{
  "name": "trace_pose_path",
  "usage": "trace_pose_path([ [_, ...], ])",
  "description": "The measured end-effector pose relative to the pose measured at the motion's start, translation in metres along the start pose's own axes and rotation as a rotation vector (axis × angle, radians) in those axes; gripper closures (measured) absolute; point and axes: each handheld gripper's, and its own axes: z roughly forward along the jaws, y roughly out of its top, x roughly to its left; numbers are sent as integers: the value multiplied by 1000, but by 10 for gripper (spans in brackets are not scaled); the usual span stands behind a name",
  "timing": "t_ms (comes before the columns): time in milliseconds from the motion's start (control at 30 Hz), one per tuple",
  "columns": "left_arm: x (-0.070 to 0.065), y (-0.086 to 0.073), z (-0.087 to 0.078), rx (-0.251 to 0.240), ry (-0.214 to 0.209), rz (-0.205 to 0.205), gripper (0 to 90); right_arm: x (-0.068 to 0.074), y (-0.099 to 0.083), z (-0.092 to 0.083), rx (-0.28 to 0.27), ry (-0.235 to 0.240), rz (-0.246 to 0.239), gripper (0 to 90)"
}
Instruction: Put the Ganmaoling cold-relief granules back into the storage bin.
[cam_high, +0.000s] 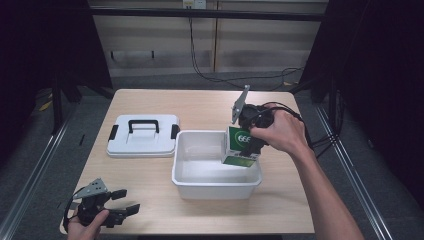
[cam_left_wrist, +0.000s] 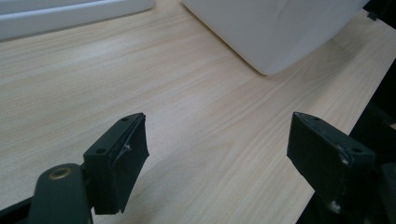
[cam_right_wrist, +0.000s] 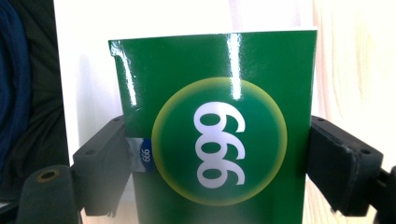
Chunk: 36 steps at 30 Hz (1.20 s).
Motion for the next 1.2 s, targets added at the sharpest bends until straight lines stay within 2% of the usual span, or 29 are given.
trace_pose_path([
  [100, 0, 0, 0, 0, -1, 0, 203, -2, -1, 4, 12, 0, -10, 155],
  [400, 1, 0, 0, 0, -1, -2, 203, -5, -3, 15, 39, 7, 2, 153],
  [467, 1, 1, 1, 0, -2, 1, 203, -5, -1, 18, 49, 15, -15, 153],
  [1200, 1, 1, 1, 2, -5, 4, 203, -3, 10, 48, 168, 15, -50, 147],
])
